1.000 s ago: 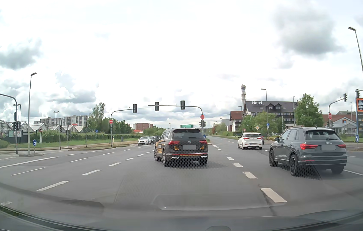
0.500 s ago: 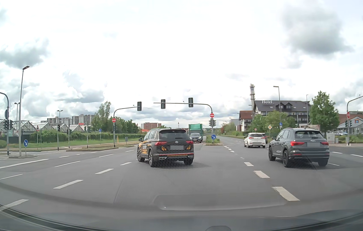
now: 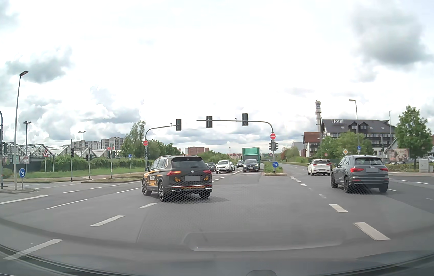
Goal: Follow the waypoints while adhering to traffic rules and regulations
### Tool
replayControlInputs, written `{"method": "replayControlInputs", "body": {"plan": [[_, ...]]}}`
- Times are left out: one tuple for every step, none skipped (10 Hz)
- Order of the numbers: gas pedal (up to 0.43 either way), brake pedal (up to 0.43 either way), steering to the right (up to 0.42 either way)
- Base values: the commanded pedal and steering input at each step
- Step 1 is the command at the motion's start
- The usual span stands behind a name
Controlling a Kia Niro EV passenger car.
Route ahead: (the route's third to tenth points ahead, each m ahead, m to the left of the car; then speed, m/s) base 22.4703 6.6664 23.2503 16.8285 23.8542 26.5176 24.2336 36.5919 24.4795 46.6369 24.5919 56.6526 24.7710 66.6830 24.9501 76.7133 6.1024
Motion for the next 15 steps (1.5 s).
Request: {"method": "replayControlInputs", "body": {"plan": [[0.138, 0.0, -0.12], [0.138, 0.0, -0.131], [0.138, 0.0, -0.141], [0.138, 0.0, -0.151], [0.138, 0.0, -0.156], [0.138, 0.0, -0.157], [0.138, 0.0, -0.159], [0.138, 0.0, -0.16], [0.138, 0.0, -0.165], [0.138, 0.0, -0.173], [0.138, 0.0, -0.179], [0.138, 0.0, -0.181], [0.138, 0.0, -0.184], [0.138, 0.0, -0.186], [0.138, 0.0, -0.192]]}}
